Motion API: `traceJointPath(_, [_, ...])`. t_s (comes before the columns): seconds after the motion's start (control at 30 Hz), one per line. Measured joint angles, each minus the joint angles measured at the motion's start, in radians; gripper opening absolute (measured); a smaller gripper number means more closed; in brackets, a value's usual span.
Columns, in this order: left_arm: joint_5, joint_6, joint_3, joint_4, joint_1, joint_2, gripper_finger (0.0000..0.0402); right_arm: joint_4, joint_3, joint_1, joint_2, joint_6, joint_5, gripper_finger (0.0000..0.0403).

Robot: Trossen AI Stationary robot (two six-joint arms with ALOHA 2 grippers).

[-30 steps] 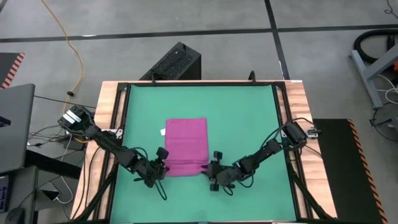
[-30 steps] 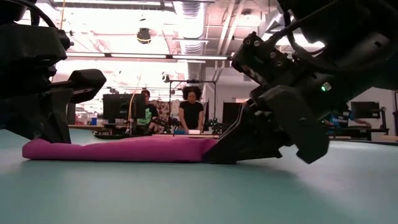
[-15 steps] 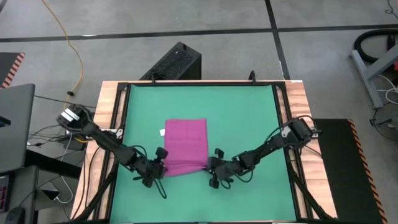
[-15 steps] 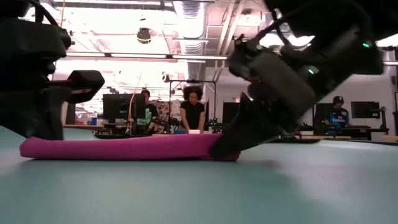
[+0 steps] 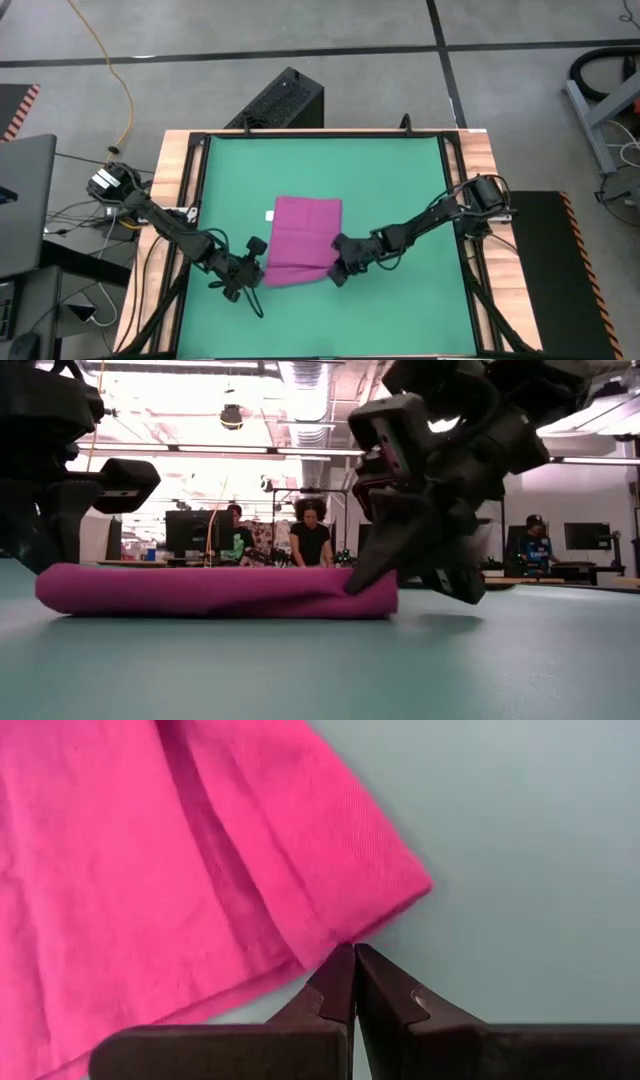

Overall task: Roll towel into tight, uniform cylinder
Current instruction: Roll the pink towel

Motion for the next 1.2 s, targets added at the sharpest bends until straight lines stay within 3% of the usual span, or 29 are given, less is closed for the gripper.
traceJointPath(0.3, [-0.092,0.018,0.029,-0.008,-0.016,-0.001,0.0000,0.009,0.002,-0.054,-0.004,0.288,-0.109,0.0016])
traceJointPath(0.63, [-0.141,-0.015,0.163,-0.254,-0.097,-0.002,0.0000,0.005,0.004,-0.090,-0.005,0.425,-0.198,0.0016])
traceJointPath(0.83, [-0.170,0.064,0.178,-0.110,-0.161,-0.002,0.0000,-0.009,0.004,-0.119,-0.006,0.490,-0.251,0.0016])
traceJointPath(1.2, [-0.287,0.131,0.074,0.036,-0.180,0.010,0.0000,0.001,0.005,-0.148,-0.006,0.527,-0.295,0.0015])
